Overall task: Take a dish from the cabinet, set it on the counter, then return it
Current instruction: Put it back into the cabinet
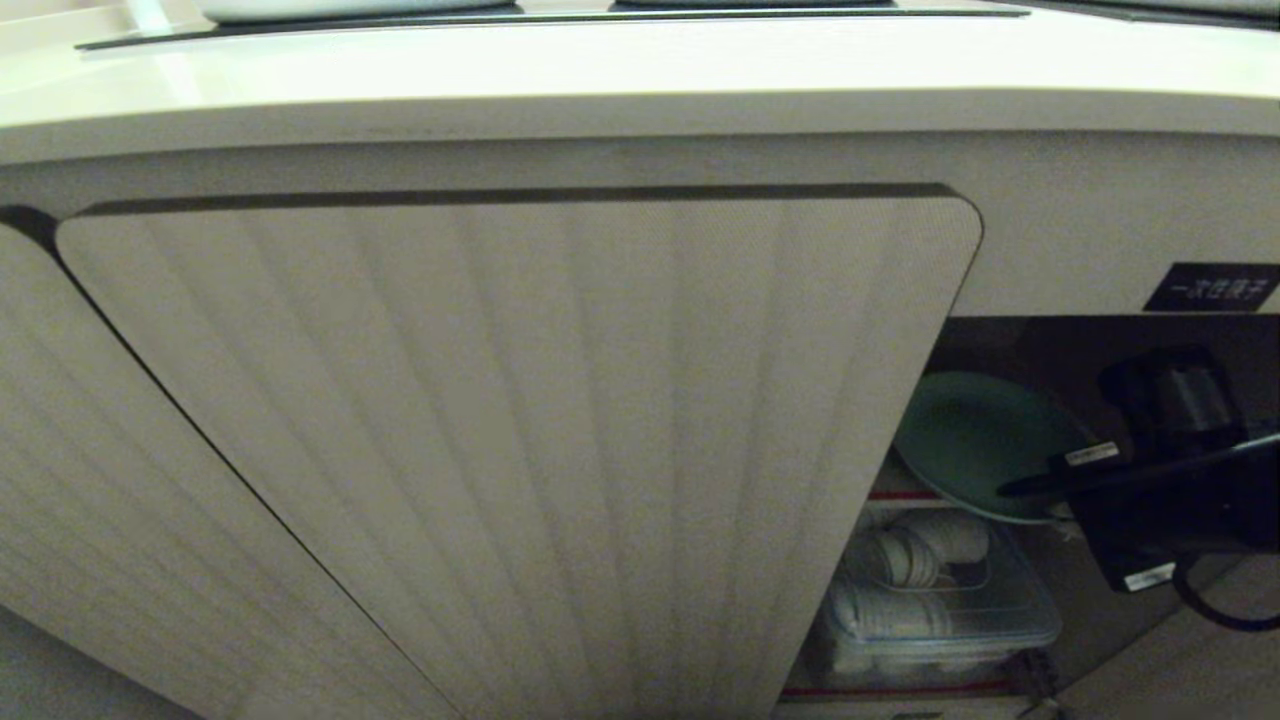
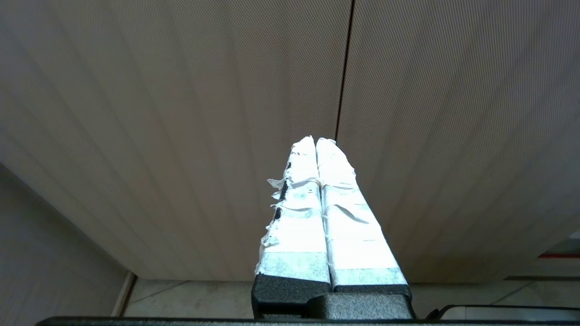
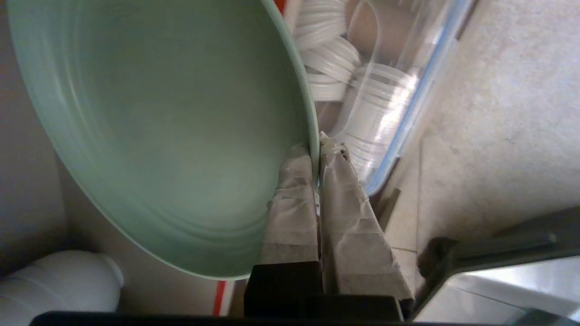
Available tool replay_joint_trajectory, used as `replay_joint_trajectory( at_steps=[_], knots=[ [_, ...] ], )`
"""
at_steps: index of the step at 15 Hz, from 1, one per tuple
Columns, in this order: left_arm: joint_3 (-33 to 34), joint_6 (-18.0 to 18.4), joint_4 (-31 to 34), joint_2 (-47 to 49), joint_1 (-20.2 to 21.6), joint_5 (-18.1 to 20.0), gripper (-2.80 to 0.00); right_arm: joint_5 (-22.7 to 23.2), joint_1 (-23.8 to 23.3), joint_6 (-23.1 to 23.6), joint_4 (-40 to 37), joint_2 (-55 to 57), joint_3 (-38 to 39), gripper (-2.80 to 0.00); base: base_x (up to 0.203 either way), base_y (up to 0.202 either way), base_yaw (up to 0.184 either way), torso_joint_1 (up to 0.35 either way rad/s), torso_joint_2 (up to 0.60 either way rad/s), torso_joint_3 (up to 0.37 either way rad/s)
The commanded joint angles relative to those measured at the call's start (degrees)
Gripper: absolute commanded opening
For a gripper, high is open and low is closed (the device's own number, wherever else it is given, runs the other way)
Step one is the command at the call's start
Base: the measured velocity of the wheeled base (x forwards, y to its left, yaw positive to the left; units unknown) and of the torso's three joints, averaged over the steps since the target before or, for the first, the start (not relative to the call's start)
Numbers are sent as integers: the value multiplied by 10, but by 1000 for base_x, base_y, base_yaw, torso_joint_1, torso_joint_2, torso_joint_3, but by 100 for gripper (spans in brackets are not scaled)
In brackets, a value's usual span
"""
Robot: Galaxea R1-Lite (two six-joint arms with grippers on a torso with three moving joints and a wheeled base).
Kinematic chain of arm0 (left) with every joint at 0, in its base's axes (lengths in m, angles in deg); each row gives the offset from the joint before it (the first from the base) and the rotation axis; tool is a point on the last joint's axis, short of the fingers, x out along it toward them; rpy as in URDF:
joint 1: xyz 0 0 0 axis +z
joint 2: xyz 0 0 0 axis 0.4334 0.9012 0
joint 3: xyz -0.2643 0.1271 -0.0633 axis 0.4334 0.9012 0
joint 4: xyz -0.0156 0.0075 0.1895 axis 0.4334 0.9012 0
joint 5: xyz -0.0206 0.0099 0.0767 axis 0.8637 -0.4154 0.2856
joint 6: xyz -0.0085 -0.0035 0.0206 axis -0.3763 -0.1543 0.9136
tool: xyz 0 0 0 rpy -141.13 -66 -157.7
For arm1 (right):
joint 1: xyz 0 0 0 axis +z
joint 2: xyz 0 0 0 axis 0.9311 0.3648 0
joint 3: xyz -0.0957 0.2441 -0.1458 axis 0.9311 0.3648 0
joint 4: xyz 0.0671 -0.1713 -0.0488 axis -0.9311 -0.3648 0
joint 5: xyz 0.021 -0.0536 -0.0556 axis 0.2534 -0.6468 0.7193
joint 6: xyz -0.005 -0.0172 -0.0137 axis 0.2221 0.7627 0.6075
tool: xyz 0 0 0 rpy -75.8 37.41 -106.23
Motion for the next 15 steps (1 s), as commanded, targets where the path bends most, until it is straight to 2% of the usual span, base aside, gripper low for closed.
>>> replay_joint_trajectory(
  at_steps=[1,15],
  knots=[
    [0,0,0,0,0,0,-280,-1,0,-3,18,6,0,-280,0,0,0,0,0,0],
    [0,0,0,0,0,0,-280,-11,0,-3,50,31,-1,-280,0,0,0,0,0,0]
  ],
)
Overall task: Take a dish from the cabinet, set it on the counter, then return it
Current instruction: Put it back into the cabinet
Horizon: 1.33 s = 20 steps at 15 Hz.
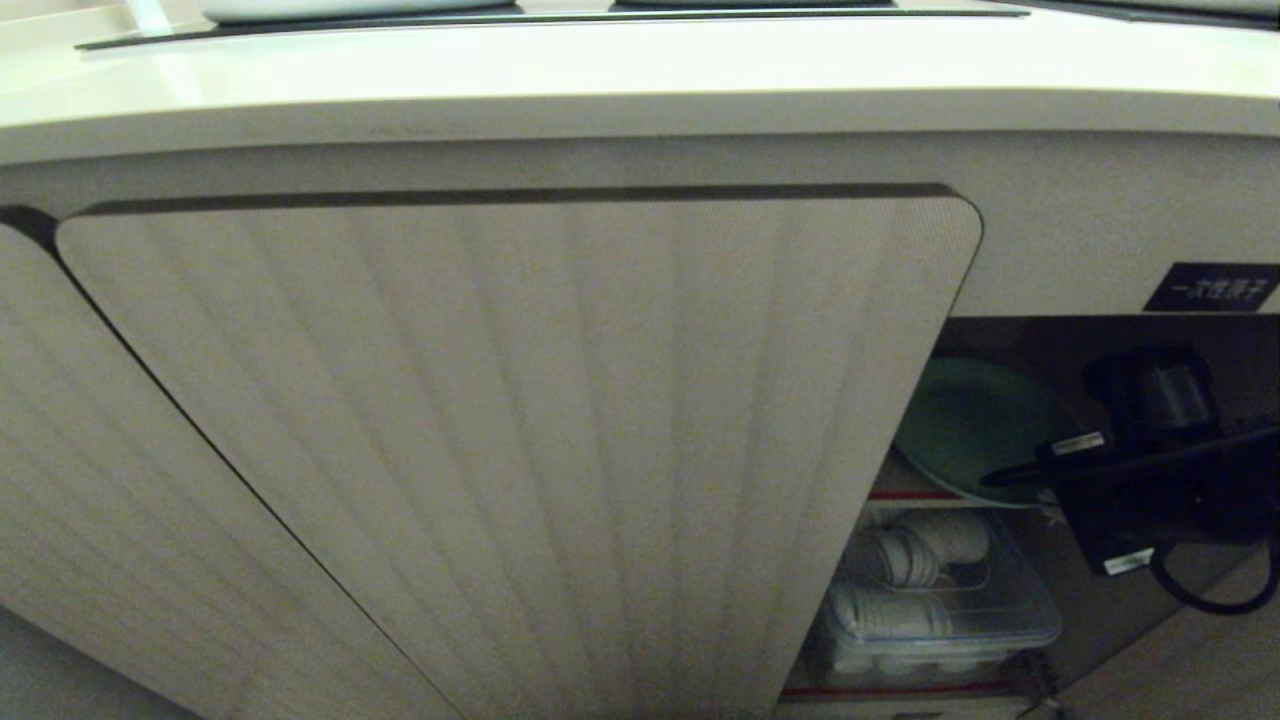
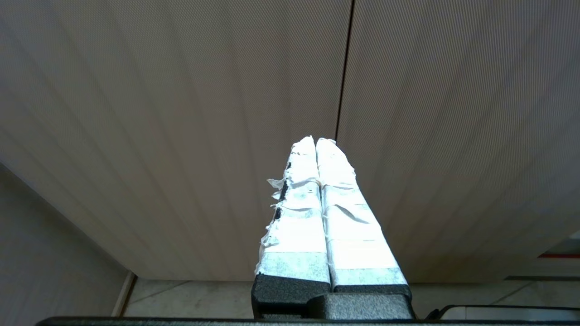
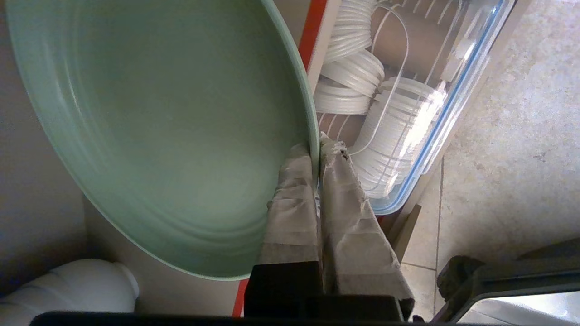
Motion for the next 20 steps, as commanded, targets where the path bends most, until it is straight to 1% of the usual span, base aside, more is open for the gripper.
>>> replay_joint_trajectory(
  at_steps=[1,5,10,16,20],
  knots=[
    [0,0,0,0,0,0,-280,-1,0,-5,3,5,0,-280,0,0,0,0,0,0],
    [0,0,0,0,0,0,-280,-2,0,-5,17,12,-1,-280,0,0,0,0,0,0],
    [0,0,0,0,0,0,-280,-16,0,-8,17,24,0,-280,0,0,0,0,0,0],
    [0,0,0,0,0,0,-280,-17,0,-9,18,31,-3,-280,0,0,0,0,0,0],
    [0,0,0,0,0,0,-280,-17,0,-10,37,39,-4,-280,0,0,0,0,0,0]
  ],
)
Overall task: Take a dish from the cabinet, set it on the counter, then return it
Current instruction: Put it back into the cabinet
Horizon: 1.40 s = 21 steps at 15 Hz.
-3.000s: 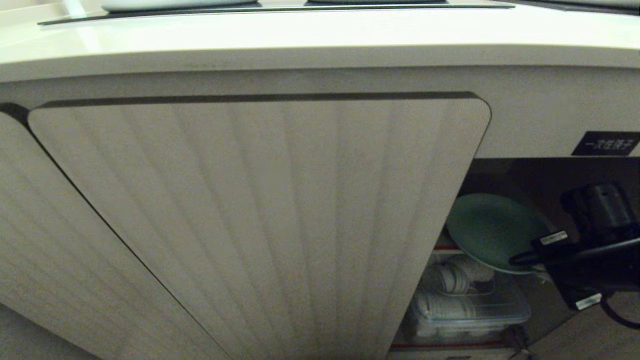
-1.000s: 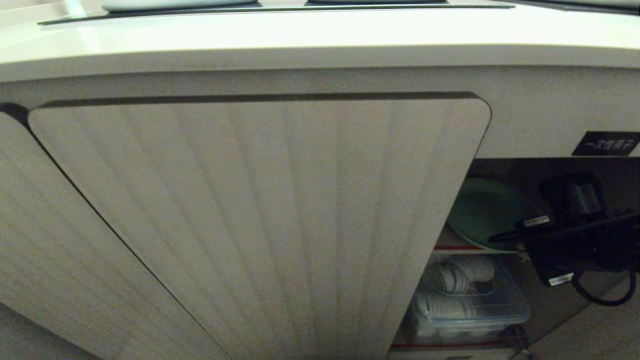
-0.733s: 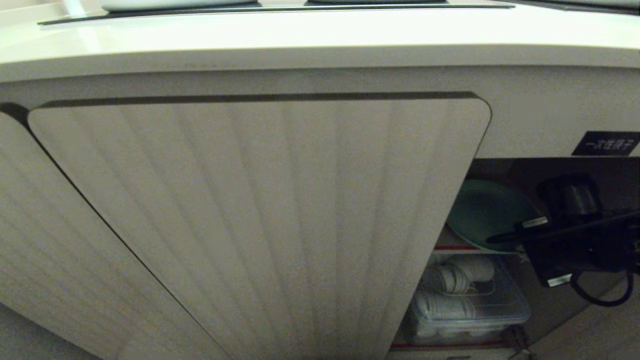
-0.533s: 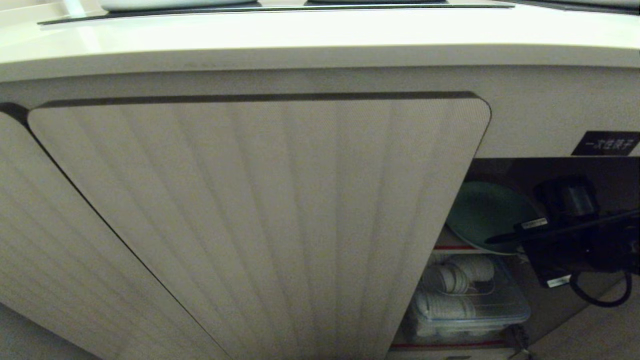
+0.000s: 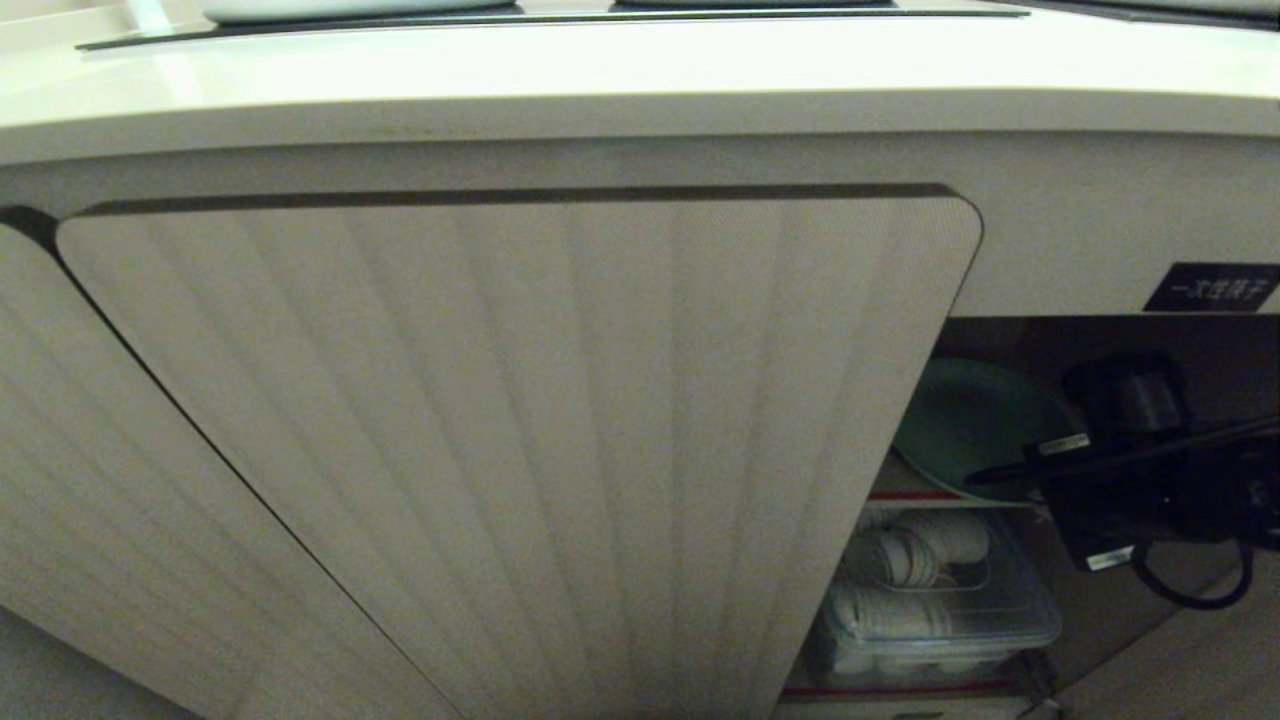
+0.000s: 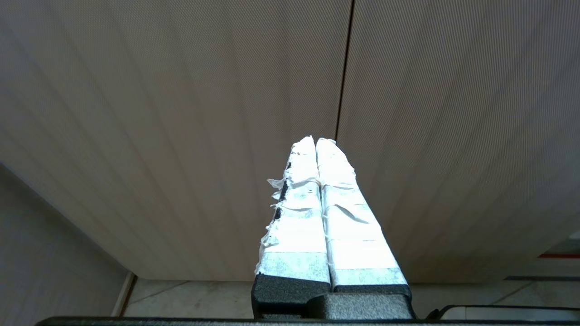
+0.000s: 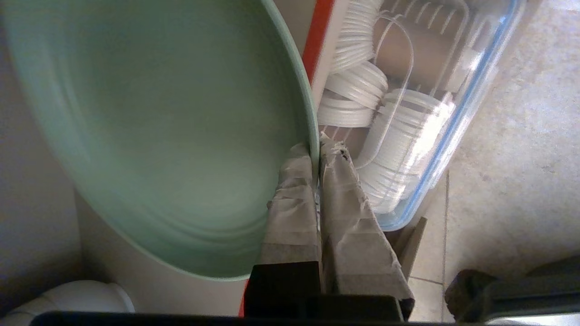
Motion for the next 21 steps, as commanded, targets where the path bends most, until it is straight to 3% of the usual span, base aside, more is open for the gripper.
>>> replay_joint_trajectory(
  at_steps=[1,21],
  knots=[
    [0,0,0,0,0,0,-280,-1,0,-5,3,7,-4,-280,0,0,0,0,0,0],
    [0,0,0,0,0,0,-280,0,0,-7,32,43,-34,-280,0,0,0,0,0,0]
  ],
)
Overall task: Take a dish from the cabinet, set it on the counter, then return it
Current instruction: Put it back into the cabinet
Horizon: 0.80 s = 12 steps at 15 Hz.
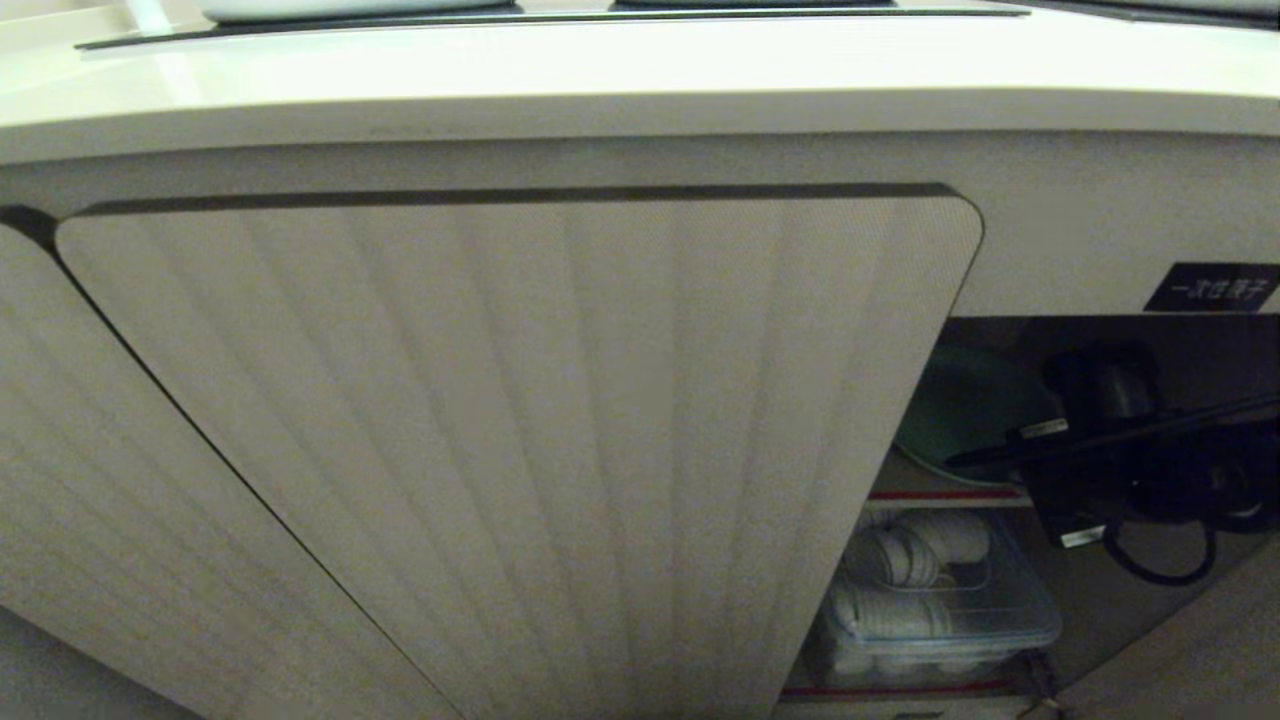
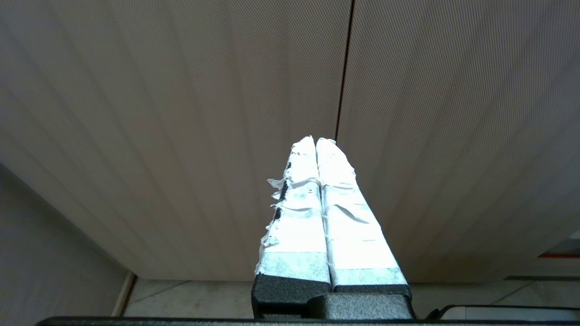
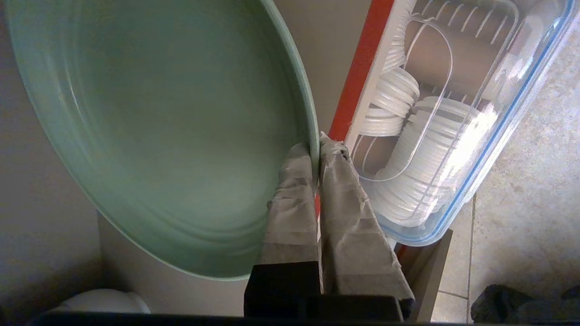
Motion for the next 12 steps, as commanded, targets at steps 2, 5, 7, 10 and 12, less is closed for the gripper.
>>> replay_joint_trajectory(
  at_steps=[2,5,7,10,12],
  knots=[
    [0,0,0,0,0,0,-280,-1,0,-5,0,9,-6,-280,0,0,0,0,0,0],
    [0,0,0,0,0,0,-280,-1,-1,-15,-2,13,-9,-280,0,0,0,0,0,0],
    [0,0,0,0,0,0,-280,-1,0,-20,-5,19,-10,-280,0,0,0,0,0,0],
    [0,0,0,0,0,0,-280,-1,-1,-23,-3,23,-10,-280,0,0,0,0,0,0],
    [0,0,0,0,0,0,-280,-1,0,-23,-3,28,-13,-280,0,0,0,0,0,0]
  ],
)
